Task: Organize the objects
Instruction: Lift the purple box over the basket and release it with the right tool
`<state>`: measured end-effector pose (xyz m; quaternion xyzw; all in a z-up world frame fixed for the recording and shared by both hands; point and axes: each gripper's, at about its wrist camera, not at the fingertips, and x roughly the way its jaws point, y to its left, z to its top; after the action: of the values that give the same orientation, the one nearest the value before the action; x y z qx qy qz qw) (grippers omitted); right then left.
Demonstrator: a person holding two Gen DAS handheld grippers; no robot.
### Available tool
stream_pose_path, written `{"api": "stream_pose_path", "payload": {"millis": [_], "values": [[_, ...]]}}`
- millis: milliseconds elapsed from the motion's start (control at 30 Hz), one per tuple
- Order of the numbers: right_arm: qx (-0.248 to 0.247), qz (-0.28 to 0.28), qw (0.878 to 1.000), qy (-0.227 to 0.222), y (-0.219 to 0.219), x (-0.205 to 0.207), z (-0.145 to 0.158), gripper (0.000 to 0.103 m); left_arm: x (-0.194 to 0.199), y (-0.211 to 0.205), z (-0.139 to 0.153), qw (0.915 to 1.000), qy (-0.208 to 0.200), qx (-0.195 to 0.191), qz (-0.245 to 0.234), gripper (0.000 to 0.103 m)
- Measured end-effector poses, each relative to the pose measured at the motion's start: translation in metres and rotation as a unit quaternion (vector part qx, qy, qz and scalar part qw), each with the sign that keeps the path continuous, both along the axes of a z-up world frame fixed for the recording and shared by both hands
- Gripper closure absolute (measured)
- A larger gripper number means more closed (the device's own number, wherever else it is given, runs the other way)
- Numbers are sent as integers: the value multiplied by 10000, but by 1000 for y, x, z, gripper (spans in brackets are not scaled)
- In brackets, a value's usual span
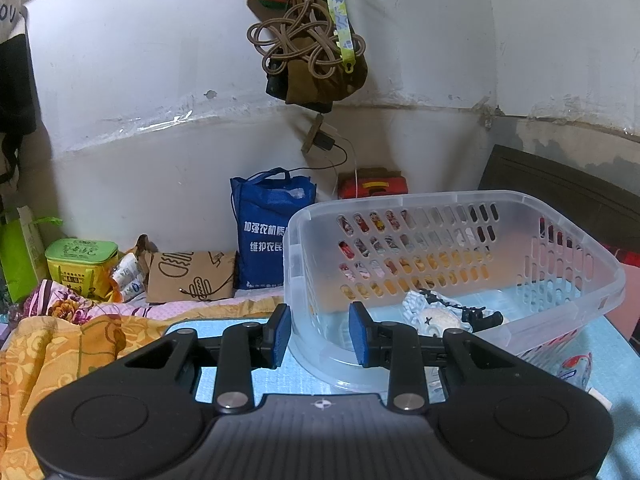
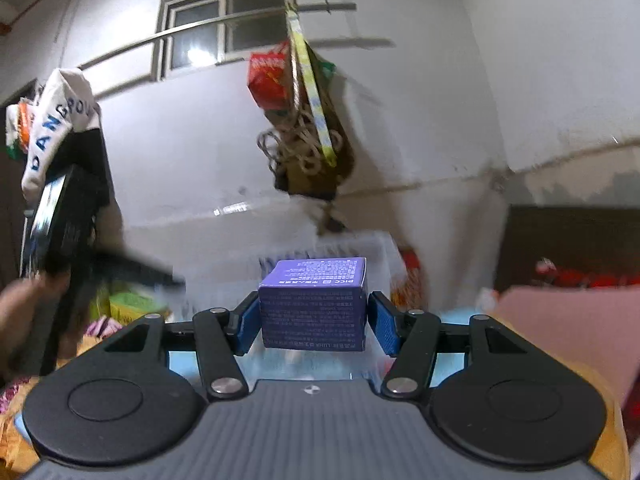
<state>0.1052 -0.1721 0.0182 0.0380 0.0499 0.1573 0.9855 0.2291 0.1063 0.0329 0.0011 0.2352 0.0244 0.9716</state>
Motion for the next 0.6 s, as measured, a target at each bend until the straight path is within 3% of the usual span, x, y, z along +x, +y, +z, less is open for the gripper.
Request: {"api": "stream_pose_path", "payload": {"millis": [167, 300, 400, 500, 533, 567, 600], "values": [[-270, 108, 9994, -204, 23, 63, 43, 42, 0, 0, 0, 10000, 0, -6, 7, 68], [-583, 155, 9977, 307, 47, 111, 41, 43, 0, 0, -1, 10000, -12, 8, 19, 68], [-829, 6, 9957, 407, 57, 125, 33, 42, 0, 0, -1, 10000, -11, 7, 14, 68], [-725, -17, 9961, 503, 56, 135, 28, 40, 0, -1, -1, 10000, -15, 12, 19, 68], [-724, -34, 9961, 508, 56, 137, 27, 28, 0, -1, -1, 10000, -14, 12, 19, 68], [-805, -29, 9952, 561, 58, 141, 27, 2, 0, -1, -1, 10000, -9, 5, 20, 68], [-911, -77, 9941, 577, 60, 142, 26, 0, 0, -1, -1, 10000, -9, 4, 22, 68]]}}
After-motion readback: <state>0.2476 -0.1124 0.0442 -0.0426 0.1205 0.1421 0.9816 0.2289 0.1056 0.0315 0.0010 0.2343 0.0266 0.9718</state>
